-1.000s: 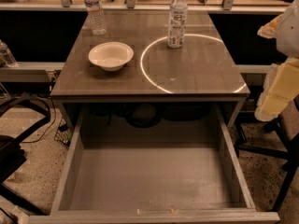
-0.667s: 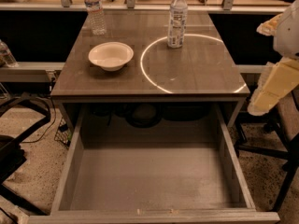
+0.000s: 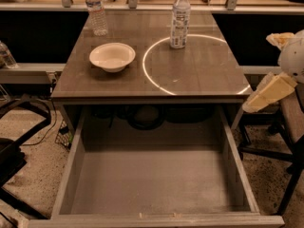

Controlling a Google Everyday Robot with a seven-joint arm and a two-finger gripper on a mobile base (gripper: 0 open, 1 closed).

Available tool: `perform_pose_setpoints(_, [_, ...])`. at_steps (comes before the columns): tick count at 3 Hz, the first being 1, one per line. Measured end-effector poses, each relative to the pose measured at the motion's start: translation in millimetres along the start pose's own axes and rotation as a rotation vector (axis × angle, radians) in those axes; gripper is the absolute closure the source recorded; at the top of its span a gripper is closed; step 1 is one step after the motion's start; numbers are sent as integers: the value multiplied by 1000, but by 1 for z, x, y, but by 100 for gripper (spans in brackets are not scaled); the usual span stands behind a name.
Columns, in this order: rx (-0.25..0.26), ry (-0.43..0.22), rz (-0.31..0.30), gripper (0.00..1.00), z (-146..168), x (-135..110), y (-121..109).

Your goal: Pick blue plastic bottle

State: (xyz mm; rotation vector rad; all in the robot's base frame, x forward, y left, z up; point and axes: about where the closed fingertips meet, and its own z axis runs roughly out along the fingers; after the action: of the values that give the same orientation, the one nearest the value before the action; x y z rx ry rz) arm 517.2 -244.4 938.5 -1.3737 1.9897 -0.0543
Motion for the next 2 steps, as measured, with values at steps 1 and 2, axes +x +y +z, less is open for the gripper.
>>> perform_pose_setpoints(1, [79, -235, 133, 0, 37, 13, -40])
perform_pose_setpoints(2, [171, -492, 292, 0, 61, 5, -78])
